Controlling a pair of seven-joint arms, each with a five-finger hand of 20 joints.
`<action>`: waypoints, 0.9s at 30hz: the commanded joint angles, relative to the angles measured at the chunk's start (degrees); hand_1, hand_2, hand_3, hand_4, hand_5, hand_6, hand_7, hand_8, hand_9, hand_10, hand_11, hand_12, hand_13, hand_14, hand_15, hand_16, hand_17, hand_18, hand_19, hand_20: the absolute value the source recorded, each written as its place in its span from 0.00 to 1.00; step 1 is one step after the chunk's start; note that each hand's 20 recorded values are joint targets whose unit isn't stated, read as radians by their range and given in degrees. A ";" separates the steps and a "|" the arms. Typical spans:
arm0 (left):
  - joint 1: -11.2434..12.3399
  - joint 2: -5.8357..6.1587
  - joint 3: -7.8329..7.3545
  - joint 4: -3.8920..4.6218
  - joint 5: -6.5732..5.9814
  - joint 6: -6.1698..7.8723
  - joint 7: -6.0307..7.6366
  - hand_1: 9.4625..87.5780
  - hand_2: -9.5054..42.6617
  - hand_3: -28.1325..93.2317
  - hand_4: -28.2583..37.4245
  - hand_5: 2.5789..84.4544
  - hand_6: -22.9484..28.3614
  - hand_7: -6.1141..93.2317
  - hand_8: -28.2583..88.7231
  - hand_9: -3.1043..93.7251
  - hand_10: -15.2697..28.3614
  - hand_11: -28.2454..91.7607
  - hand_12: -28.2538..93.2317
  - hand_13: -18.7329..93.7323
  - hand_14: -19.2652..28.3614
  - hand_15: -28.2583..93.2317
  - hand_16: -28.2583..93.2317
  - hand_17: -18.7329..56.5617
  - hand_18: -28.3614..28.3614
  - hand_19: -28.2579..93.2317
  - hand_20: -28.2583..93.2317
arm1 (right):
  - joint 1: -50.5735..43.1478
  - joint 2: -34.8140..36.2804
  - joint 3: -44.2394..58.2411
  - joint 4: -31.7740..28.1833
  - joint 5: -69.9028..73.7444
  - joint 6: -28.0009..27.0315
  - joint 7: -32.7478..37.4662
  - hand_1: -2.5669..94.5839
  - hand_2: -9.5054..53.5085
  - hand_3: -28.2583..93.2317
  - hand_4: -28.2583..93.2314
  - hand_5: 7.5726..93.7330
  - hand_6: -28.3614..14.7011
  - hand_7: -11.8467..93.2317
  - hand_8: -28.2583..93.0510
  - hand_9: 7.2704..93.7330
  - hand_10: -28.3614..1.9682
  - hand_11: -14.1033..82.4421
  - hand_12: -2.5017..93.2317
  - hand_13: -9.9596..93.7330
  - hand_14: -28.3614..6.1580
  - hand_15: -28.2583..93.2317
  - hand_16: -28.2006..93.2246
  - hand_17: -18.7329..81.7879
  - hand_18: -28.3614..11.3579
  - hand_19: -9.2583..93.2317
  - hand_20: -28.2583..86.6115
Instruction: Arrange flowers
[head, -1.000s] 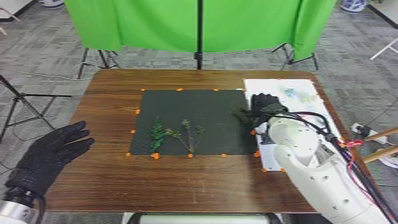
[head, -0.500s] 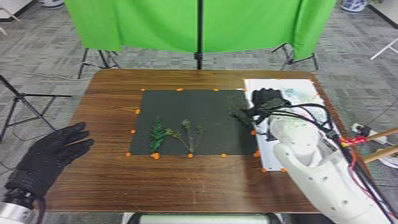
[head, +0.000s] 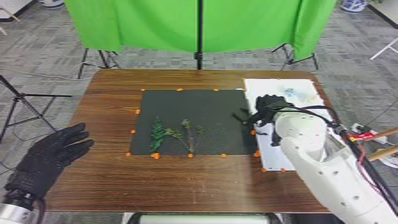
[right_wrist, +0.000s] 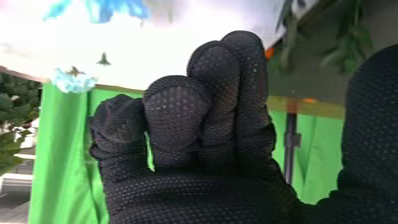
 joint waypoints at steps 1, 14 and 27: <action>0.01 -0.17 0.47 0.29 0.20 0.06 -0.48 0.25 0.26 0.81 0.05 0.46 0.54 0.27 0.15 0.40 0.62 0.46 0.36 0.42 0.73 0.57 0.20 0.17 0.89 0.66 0.24 | -0.67 -1.06 -2.43 2.85 -3.01 -0.98 0.17 0.33 0.00 0.72 0.00 0.63 0.56 0.84 0.00 0.76 0.61 0.71 0.38 0.78 0.64 0.87 0.48 0.54 0.19 1.00 0.65; -0.24 -0.51 0.58 0.37 0.41 -0.24 -0.89 0.25 0.26 0.81 0.05 0.46 0.54 0.27 0.15 0.40 0.62 0.47 0.36 0.42 0.73 0.58 0.20 0.17 0.89 0.66 0.24 | -2.24 -3.43 0.78 8.91 5.41 -5.95 -7.24 0.45 0.00 0.88 0.00 0.82 0.76 0.78 0.13 0.83 0.73 0.69 0.42 0.82 0.74 0.88 0.48 0.59 0.27 1.00 0.70; -0.86 0.07 0.65 0.82 0.27 -0.73 -1.22 0.25 0.26 0.80 0.06 0.46 0.53 0.27 0.15 0.40 0.62 0.46 0.36 0.42 0.73 0.57 0.20 0.17 0.89 0.66 0.24 | -7.45 -1.75 -0.28 3.96 7.21 12.71 -2.84 0.46 0.02 0.98 0.05 0.78 0.47 0.82 0.21 0.86 0.65 0.71 0.46 0.85 0.68 0.93 0.46 0.61 0.21 1.00 0.79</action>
